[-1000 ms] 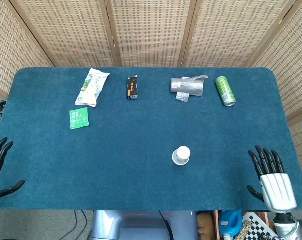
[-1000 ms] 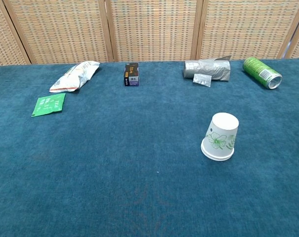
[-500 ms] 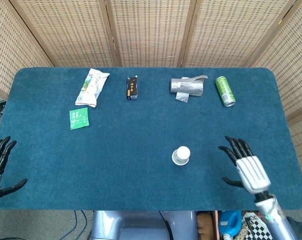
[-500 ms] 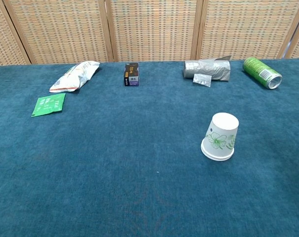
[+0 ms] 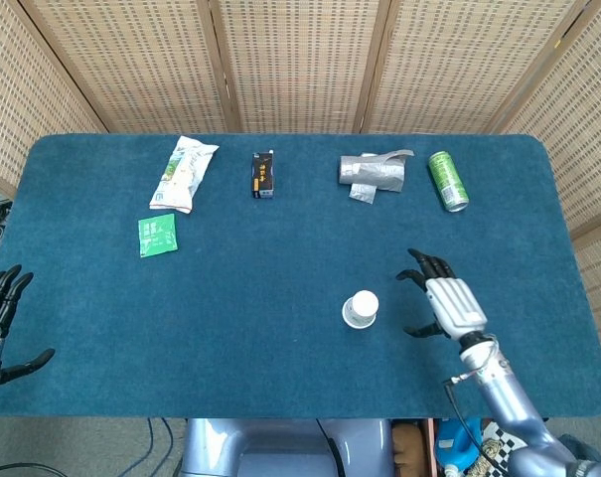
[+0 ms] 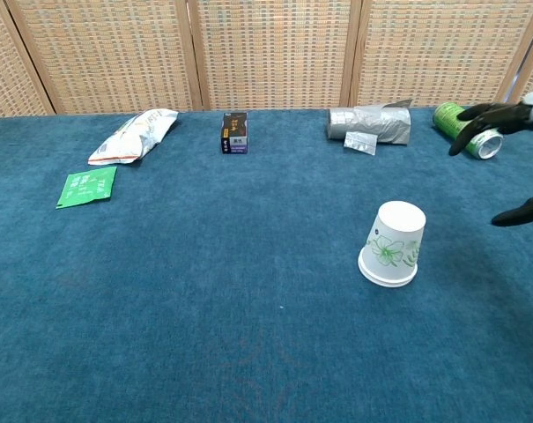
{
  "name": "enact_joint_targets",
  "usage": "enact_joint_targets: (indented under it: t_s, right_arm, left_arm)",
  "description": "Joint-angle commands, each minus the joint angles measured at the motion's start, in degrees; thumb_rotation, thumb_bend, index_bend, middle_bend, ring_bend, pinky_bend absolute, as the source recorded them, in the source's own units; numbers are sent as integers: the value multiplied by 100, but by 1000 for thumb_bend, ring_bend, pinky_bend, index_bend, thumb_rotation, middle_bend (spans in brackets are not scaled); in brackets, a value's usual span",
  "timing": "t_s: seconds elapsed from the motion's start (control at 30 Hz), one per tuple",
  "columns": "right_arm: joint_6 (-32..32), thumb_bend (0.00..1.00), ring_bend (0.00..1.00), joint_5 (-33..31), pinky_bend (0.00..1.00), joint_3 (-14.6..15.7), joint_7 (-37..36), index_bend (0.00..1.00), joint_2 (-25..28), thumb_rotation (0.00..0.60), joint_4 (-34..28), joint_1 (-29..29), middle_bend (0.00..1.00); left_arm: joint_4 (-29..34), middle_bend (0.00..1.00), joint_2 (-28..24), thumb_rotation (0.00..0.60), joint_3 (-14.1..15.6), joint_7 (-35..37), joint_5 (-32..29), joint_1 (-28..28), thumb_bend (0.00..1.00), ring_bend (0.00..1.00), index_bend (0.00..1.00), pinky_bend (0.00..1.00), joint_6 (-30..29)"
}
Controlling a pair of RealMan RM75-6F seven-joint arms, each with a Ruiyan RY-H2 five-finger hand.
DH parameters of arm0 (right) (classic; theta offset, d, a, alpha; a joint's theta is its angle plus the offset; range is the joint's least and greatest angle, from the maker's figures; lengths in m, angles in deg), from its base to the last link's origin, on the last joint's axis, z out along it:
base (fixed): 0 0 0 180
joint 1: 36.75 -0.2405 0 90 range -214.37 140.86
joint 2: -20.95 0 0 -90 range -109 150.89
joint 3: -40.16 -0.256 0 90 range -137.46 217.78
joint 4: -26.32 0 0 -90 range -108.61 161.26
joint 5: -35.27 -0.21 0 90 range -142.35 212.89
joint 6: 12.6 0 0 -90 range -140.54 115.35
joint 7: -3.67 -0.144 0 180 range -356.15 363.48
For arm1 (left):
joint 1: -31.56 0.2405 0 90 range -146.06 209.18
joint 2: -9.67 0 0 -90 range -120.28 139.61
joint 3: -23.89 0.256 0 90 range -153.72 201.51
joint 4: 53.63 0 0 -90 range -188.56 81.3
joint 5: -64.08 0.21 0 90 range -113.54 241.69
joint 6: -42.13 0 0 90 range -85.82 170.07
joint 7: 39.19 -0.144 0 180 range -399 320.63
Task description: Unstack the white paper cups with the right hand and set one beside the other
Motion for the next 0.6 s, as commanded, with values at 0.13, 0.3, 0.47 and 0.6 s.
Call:
enact_joint_targets:
  t_s: [0.13, 0.3, 0.47, 0.6]
  right_arm:
    - [-247, 249, 0, -1093, 0, -93, 651, 303, -468, 600, 22, -556, 0]
    - [-244, 268, 0, -1703, 0, -116, 972, 303, -738, 600, 45, -896, 0]
    - [-156, 298, 0, -2049, 0, -85, 1181, 314, -920, 600, 115, -1127, 0]
    - [-122, 321, 0, -2185, 0, -54, 1221, 315, -1018, 600, 166, -1239, 0]
  left_arm:
    - [11, 0, 6, 600, -18, -67, -71, -5, 32, 0, 0, 0, 27]
    - [13, 0, 8, 600, -33, -38, -95, -8, 35, 0, 0, 0, 24]
    - [-8, 0, -6, 600, -57, 53, -144, -17, 35, 0, 0, 0, 36]
    - [-19, 0, -23, 600, -78, 103, -191, -32, 36, 0, 0, 0, 63]
